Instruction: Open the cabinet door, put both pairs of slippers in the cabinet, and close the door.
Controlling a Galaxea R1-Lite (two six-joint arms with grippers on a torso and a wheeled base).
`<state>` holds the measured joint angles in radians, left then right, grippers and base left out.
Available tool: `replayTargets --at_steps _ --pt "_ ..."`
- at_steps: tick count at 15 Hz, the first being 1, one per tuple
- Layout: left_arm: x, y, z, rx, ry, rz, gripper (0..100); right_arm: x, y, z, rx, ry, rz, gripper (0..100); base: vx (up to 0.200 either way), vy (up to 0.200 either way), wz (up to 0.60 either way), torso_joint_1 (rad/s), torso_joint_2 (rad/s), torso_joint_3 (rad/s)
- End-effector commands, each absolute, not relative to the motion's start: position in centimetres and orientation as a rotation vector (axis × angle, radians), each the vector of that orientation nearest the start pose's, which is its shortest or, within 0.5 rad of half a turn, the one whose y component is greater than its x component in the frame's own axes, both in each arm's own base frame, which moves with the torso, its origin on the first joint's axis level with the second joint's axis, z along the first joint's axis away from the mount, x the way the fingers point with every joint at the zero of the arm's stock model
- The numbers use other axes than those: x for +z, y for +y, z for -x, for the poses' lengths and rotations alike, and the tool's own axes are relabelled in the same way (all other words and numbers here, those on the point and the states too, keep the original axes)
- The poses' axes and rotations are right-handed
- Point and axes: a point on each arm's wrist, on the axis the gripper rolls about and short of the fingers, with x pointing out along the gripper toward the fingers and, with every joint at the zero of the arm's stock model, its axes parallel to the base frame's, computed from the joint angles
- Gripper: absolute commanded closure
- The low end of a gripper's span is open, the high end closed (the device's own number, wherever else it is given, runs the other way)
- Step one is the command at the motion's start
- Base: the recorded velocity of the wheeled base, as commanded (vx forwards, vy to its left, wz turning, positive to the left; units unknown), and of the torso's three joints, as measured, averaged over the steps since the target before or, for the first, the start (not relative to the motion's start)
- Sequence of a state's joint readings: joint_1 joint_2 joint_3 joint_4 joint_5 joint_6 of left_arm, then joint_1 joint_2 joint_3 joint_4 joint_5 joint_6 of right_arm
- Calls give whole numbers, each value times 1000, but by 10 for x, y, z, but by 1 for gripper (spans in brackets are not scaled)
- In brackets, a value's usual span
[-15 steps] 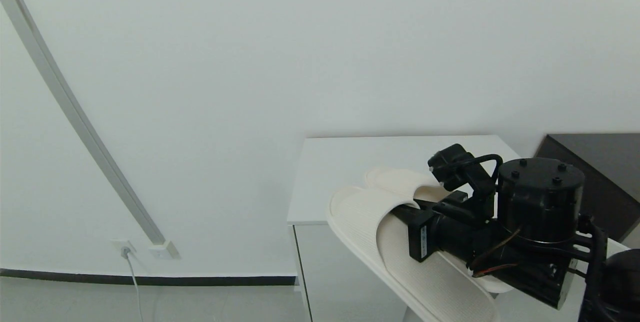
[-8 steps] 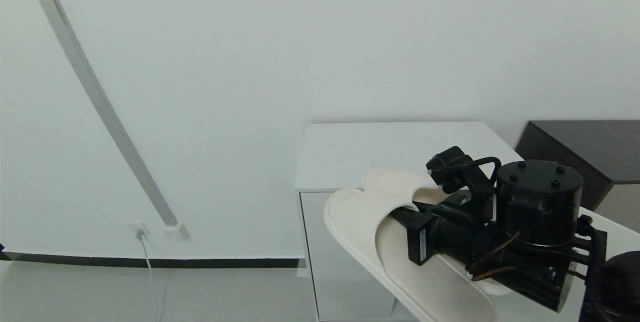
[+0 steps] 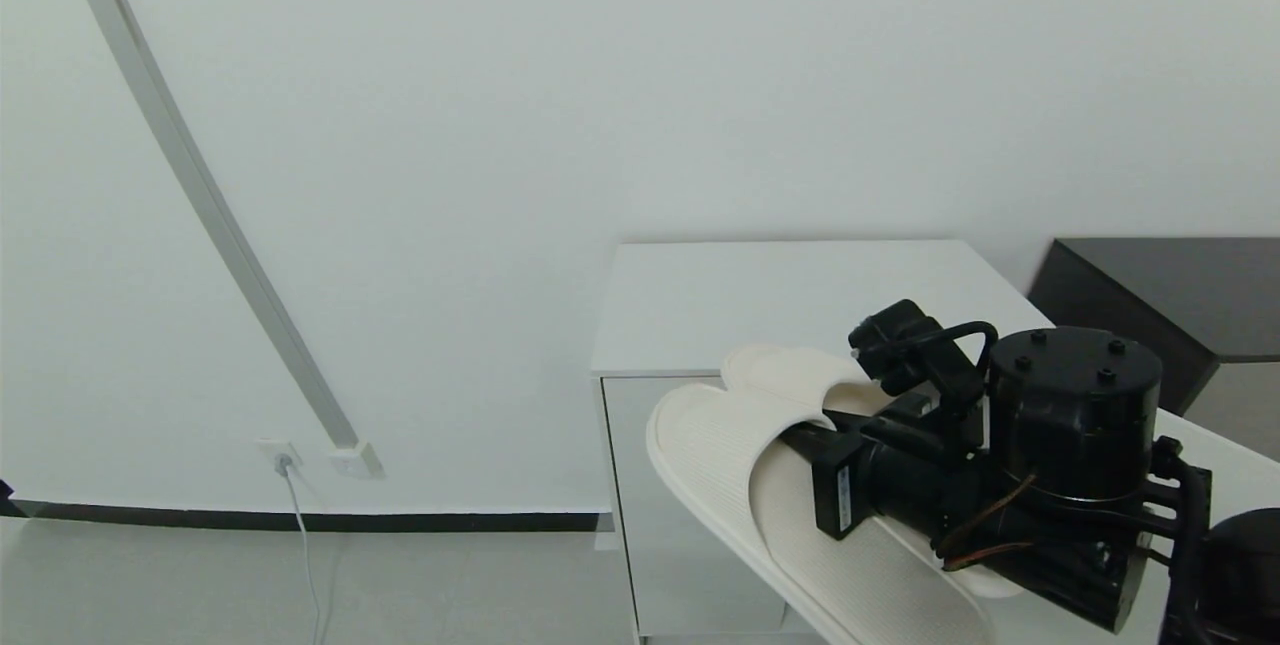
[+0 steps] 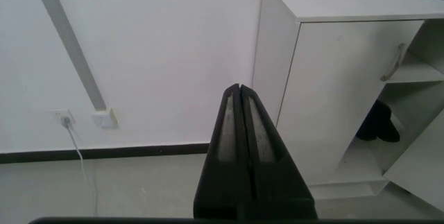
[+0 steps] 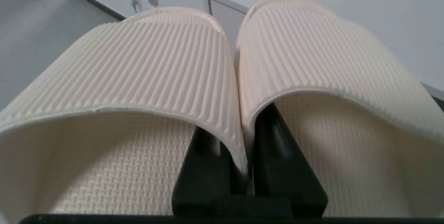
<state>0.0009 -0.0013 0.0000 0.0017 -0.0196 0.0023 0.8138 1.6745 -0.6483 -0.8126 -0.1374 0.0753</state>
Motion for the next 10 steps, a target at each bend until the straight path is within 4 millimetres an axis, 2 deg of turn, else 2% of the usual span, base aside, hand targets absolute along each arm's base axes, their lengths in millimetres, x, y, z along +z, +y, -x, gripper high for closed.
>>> replayTargets --at_steps 1,4,10 --pt "75 0 23 -18 2 -2 100 165 206 -200 664 221 29 100 0 0 0 0 0 0" --pt "75 0 23 -17 2 2 100 164 207 -200 666 224 30 100 0 0 0 0 0 0" --pt "75 0 23 -18 2 0 100 162 208 -202 663 231 32 100 0 -200 0 4 2 2"
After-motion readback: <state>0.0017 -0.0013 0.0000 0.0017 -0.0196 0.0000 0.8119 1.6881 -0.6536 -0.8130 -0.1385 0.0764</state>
